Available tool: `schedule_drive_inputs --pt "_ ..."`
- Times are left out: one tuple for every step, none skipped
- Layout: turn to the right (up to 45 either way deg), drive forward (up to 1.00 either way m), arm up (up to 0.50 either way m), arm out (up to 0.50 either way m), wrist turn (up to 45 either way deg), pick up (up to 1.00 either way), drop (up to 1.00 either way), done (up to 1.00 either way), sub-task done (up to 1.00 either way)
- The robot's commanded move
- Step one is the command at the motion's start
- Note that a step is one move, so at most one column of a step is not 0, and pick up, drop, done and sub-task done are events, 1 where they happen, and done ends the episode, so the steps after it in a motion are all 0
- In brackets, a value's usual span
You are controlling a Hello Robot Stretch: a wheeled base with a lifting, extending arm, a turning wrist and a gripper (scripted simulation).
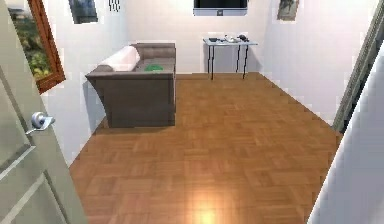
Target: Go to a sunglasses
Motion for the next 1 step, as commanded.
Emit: schedule_drive_inputs --pt "-3.0 0.0 0.0 0.0 0.0 0.0 0.0 0.0 0.0"
